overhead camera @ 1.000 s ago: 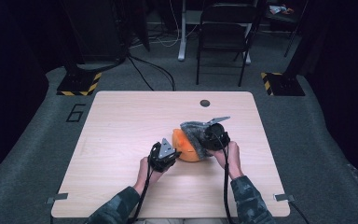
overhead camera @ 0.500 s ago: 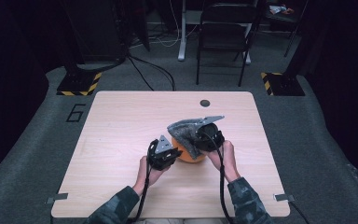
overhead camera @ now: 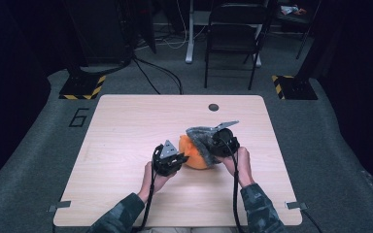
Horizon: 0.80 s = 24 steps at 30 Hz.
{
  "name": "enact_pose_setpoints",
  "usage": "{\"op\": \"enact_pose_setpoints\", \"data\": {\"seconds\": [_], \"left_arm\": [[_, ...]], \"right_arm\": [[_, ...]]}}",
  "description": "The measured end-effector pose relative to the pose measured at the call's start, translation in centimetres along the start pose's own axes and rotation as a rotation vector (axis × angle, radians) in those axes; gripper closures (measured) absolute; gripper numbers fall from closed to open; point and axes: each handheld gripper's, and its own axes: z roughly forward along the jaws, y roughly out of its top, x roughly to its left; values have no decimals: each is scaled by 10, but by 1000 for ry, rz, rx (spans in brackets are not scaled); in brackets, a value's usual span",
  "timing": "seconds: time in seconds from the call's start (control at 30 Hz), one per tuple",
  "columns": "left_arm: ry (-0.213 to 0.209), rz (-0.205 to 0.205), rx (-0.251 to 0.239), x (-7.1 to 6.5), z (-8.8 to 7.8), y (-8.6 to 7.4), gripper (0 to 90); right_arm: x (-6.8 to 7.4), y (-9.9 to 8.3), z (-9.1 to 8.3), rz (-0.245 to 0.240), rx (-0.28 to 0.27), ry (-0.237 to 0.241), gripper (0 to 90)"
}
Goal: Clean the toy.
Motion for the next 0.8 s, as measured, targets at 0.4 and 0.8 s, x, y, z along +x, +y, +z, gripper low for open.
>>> {"op": "enact_pose_setpoints", "data": {"seconds": [0.4,0.8], "left_arm": [[-12,-1,1,1,0,0,809],[-21,10,-15,-1,1,-1,806]], "right_arm": [[-27,-17,14,77,84,-17,763],[-55,-40,34,189,155,-5,765]]}}
